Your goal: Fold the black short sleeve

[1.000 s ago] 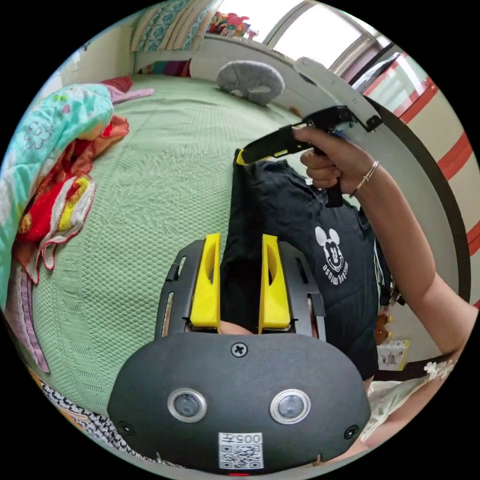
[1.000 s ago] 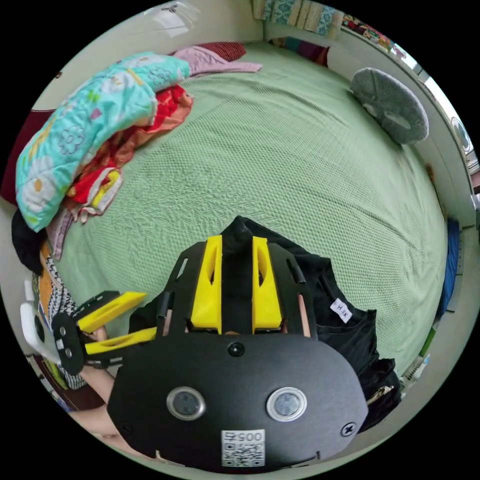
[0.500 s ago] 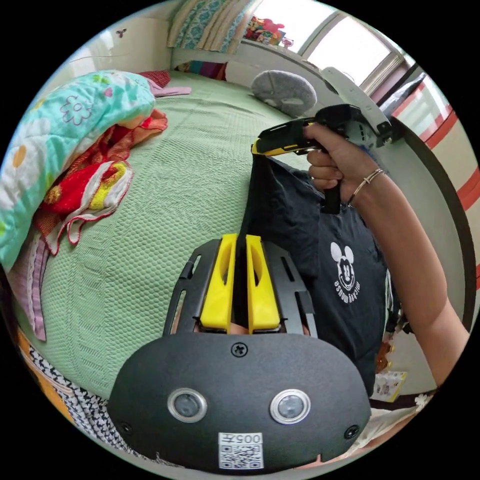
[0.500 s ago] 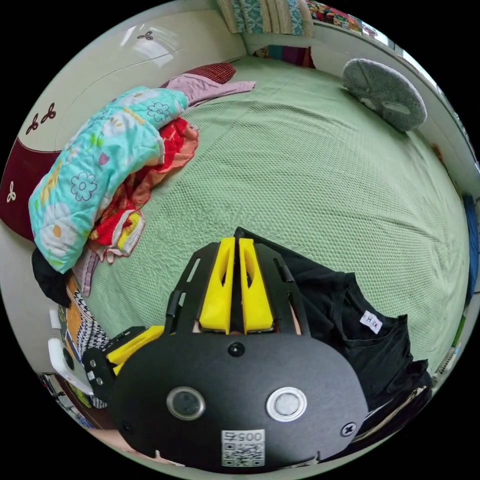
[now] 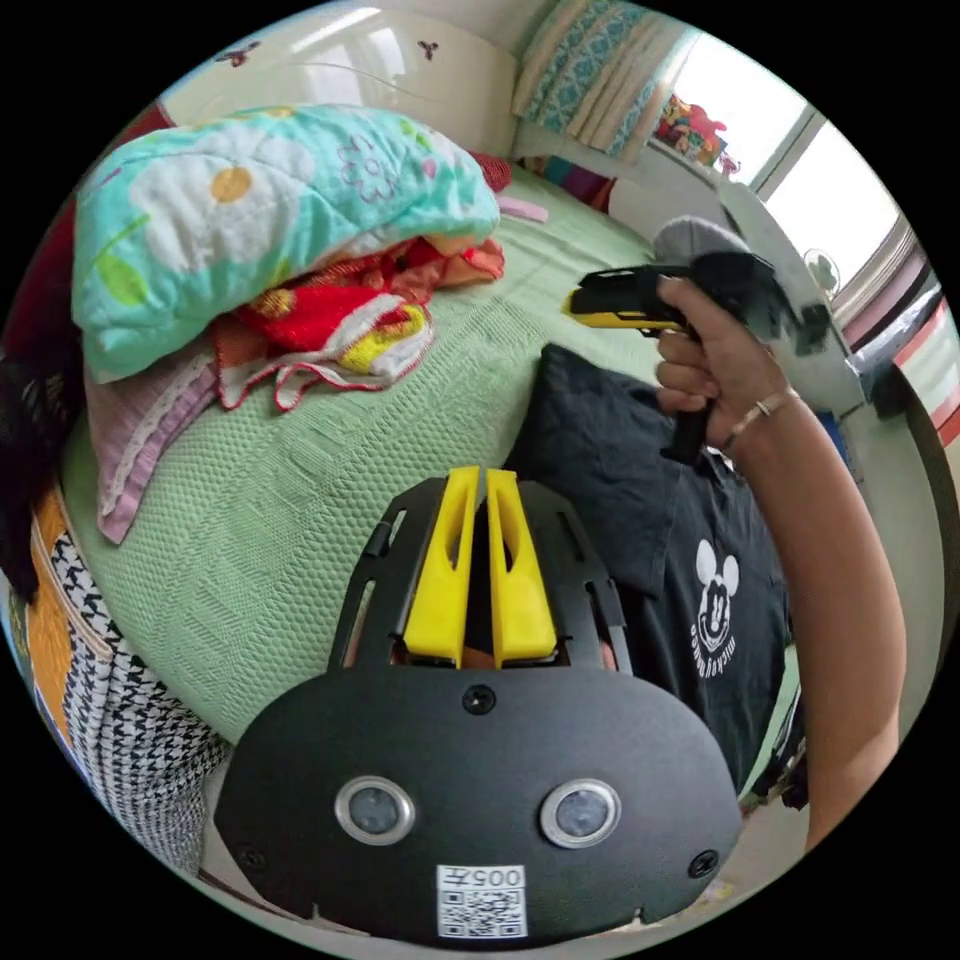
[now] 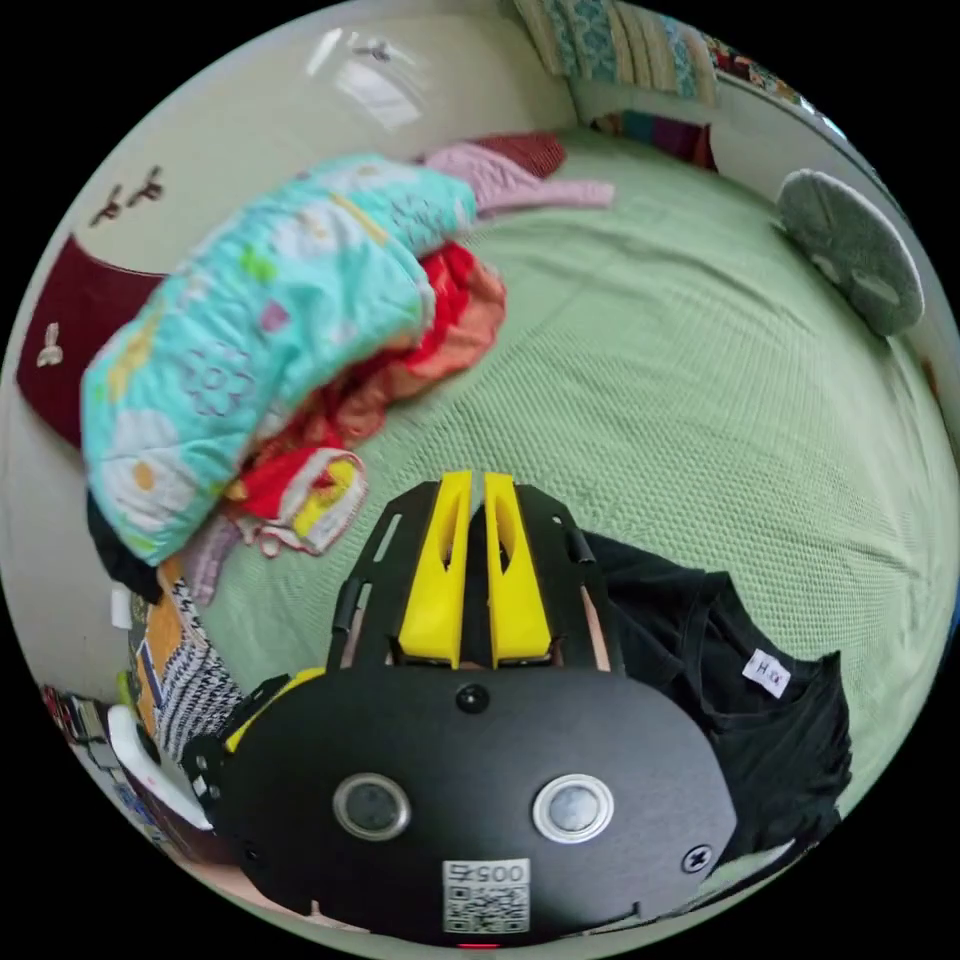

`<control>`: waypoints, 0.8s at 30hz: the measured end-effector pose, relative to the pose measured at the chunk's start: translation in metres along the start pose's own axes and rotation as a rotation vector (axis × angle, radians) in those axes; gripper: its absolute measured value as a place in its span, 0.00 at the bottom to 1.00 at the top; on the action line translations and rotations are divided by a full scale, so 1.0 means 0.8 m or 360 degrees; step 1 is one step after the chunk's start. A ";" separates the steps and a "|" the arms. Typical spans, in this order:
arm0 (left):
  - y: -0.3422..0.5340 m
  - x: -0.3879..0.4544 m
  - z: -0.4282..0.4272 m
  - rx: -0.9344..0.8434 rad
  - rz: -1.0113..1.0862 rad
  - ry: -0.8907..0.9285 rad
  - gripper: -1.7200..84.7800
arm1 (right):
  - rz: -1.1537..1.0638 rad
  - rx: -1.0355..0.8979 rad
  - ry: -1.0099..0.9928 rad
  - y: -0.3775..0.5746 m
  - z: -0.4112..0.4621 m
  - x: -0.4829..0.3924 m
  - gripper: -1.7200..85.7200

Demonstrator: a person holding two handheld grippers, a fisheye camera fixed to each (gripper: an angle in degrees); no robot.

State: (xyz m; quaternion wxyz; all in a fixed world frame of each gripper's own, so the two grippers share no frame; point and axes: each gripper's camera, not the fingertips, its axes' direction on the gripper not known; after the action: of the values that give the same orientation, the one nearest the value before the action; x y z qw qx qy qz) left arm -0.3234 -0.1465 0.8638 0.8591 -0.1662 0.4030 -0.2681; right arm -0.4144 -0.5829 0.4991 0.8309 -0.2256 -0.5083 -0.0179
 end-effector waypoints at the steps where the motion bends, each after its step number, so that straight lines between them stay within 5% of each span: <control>1: 0.001 0.003 -0.004 0.0039 0.0021 -0.0014 0.03 | -0.0058 0.0044 -0.0008 0.010 -0.023 0.001 0.01; 8: 0.001 0.049 0.016 -0.0130 0.0304 0.0418 0.01 | -0.0165 -0.0118 0.0337 0.102 -0.050 0.024 0.01; 13: 0.006 0.101 0.046 -0.0384 0.0419 0.0102 0.01 | -0.0025 -0.0309 0.0482 0.111 -0.008 0.061 0.01; 24: 0.018 0.138 0.022 -0.0177 0.0437 0.0277 0.01 | -0.0009 -0.0172 0.0306 0.154 -0.060 0.092 0.01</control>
State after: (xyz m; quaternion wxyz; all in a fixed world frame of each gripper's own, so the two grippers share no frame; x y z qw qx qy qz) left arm -0.2465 -0.1994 0.8008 0.8390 -0.1329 0.5090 -0.1390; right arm -0.3070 -0.4765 0.5001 0.8624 -0.2659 -0.4252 -0.0691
